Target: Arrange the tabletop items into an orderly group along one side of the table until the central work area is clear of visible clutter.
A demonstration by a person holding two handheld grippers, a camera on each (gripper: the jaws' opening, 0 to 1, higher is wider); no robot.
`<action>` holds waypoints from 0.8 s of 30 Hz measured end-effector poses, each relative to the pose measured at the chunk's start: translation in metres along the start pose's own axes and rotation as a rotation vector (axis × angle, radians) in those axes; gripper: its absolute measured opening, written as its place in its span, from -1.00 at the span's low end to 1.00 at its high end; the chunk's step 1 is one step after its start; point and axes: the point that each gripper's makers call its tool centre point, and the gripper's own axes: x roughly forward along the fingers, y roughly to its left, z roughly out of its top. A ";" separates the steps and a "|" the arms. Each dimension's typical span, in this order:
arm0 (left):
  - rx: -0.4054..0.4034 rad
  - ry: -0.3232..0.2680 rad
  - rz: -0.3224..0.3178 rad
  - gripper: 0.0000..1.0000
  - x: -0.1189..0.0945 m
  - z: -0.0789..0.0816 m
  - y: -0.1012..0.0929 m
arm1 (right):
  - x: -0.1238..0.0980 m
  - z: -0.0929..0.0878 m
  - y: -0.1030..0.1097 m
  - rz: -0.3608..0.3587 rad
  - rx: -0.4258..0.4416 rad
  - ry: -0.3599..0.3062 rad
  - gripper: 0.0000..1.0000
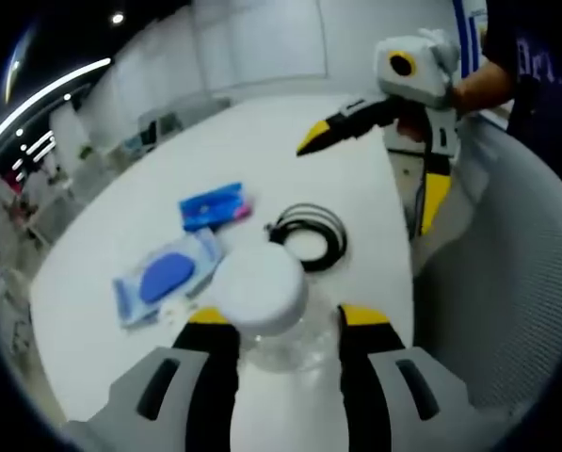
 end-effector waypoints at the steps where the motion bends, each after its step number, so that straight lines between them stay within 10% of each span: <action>1: 0.006 0.000 -0.005 -0.25 -0.001 -0.001 0.000 | -0.005 -0.002 -0.003 -0.008 -0.006 0.005 0.94; 24: 0.125 -0.011 -0.061 -0.24 -0.009 -0.008 0.000 | -0.075 -0.042 -0.020 -0.165 -0.056 0.093 0.99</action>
